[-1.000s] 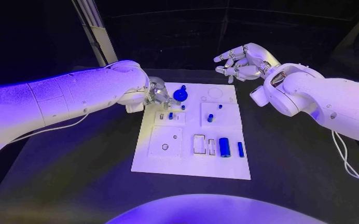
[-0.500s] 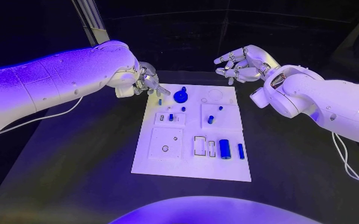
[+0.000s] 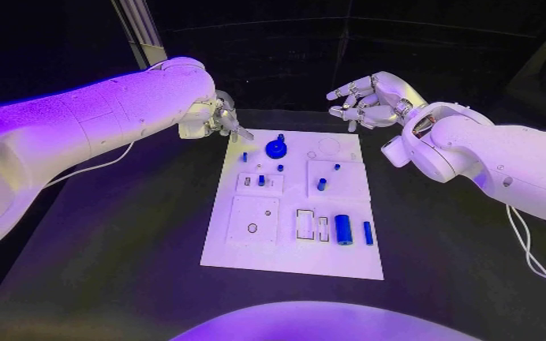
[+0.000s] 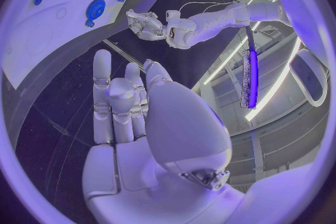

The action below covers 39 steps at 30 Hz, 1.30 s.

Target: Assemble the parts on the task board

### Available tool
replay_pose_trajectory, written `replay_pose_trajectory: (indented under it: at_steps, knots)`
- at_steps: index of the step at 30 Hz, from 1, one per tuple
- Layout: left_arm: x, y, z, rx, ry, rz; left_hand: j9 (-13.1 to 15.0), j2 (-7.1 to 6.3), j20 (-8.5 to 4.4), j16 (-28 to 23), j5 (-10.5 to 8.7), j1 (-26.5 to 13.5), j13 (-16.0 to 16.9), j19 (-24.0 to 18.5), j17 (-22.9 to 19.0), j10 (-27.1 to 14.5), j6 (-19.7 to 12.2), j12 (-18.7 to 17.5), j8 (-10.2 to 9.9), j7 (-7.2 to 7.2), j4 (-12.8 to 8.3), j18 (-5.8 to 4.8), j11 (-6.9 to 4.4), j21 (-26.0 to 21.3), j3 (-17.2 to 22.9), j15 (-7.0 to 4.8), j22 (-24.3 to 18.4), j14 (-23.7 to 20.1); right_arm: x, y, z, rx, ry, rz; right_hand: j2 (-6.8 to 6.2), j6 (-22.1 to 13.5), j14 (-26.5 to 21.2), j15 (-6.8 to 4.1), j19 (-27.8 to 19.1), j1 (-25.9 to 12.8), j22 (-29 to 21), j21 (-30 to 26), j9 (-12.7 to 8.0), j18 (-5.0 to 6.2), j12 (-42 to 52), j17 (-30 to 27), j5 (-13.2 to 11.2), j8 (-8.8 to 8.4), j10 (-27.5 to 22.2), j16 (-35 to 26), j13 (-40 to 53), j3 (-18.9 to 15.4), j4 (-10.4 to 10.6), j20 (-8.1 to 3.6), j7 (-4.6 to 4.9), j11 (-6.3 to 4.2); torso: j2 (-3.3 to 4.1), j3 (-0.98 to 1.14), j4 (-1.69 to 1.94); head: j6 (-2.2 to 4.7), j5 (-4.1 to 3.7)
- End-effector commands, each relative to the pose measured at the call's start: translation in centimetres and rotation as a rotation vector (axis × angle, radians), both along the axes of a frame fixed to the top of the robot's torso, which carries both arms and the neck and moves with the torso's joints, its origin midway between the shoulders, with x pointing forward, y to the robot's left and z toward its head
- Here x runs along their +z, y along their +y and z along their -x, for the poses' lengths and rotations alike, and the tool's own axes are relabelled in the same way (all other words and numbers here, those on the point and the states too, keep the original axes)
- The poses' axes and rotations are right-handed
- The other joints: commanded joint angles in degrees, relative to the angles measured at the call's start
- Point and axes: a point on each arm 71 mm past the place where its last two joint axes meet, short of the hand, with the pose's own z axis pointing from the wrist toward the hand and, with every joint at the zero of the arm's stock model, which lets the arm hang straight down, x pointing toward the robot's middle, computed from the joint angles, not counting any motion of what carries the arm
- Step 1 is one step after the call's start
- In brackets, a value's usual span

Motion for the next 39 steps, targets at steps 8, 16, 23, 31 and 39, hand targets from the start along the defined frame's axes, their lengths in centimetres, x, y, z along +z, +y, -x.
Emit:
replay_pose_trajectory:
  at_steps: [8, 16, 23, 31, 39]
  knots:
    - [-1.3, -0.7, -0.7, -0.065, 0.017, -0.047, -0.12, 0.86, -0.35, 0.18, 0.0, 1.57, 0.27, 0.38, 15.09, 0.75, 1.06, 0.6, 0.74, -0.35, -0.15, -0.03, -0.3, 0.44, -0.81, -0.61, 0.4, 6.07, 0.1, 0.2, -0.1, 0.012, -0.005, -0.002, -0.1, -0.3, -0.05, 0.1, -0.21, -0.13, -0.07, -0.25, -0.05, 0.27, -0.09, 0.12, -0.31, -0.21, -0.33, -0.08, -0.09, 0.0, 0.37, 0.25, 0.08, -0.17, -0.03, 0.02, -0.08, 0.07, 0.43]
    - [-2.1, -1.0, -0.8, -0.081, 0.049, -0.05, -0.15, 1.17, -0.41, 0.18, -0.04, 1.66, 0.9, 0.55, 15.09, 1.18, 1.28, 1.04, 0.87, -0.43, 0.0, -0.12, -0.38, 0.72, -0.89, -0.67, 0.82, 6.07, 0.1, 0.4, -0.1, 0.017, -0.008, -0.004, -0.09, -0.25, 0.02, 0.07, -0.19, 0.14, -0.08, -0.27, -0.03, 0.29, -0.03, 0.29, -0.18, -0.16, -0.32, -0.01, -0.17, 0.28, 0.31, 0.24, 0.06, -0.21, -0.11, 0.07, 0.1, -0.37, 0.81]
    - [-2.8, -1.6, -0.6, -0.1, 0.076, -0.047, -0.19, 1.55, -0.47, 0.18, -0.08, 1.64, 1.32, 0.69, 15.09, 1.57, 1.59, 1.38, 0.98, -0.54, 0.16, -0.19, -0.48, 0.93, -1.02, -0.75, 1.14, 6.07, 0.1, 0.5, -0.1, 0.02, -0.009, -0.005, -0.11, -0.24, 0.03, 0.06, -0.18, 0.26, -0.08, -0.27, -0.03, 0.3, -0.01, 0.3, -0.11, -0.15, -0.34, -0.03, -0.2, 0.39, 0.28, 0.24, 0.05, -0.22, -0.11, 0.05, 0.03, -0.5, 1.17]
    - [-3.0, -1.6, -0.5, -0.103, 0.091, -0.054, -0.29, 2.09, -0.54, 0.18, -0.04, 1.84, 1.44, 0.78, 15.09, 1.78, 1.71, 1.51, 0.96, -0.62, 0.13, -0.23, -0.56, 1.06, -1.0, -0.82, 1.34, 6.07, 0.1, 0.8, -0.1, 0.031, -0.032, 0.015, -0.26, -0.25, 0.0, 0.05, -0.18, 0.59, -0.08, -0.3, -0.02, 0.3, -0.01, 0.18, 0.02, -0.13, -0.42, -0.24, -0.31, 0.65, 0.15, 0.23, 0.06, -0.22, -0.12, 0.06, 0.03, -0.61, 1.2]
    - [-3.2, -1.9, -0.3, -0.118, 0.107, -0.054, -0.49, 2.79, -0.65, 0.18, 0.01, 2.81, 1.59, 0.86, 15.09, 2.08, 1.87, 1.66, 0.87, -0.71, -0.2, -0.27, -0.66, 1.17, -0.79, -0.92, 1.53, 6.07, 0.1, 0.9, -0.2, 0.034, -0.035, 0.019, -0.36, -0.24, -0.04, 0.05, -0.2, 0.71, -0.08, -0.31, -0.02, 0.3, -0.02, 0.1, 0.06, -0.12, -0.48, -0.37, -0.35, 0.75, 0.1, 0.22, 0.07, -0.21, -0.13, 0.06, 0.08, -0.69, 1.4]
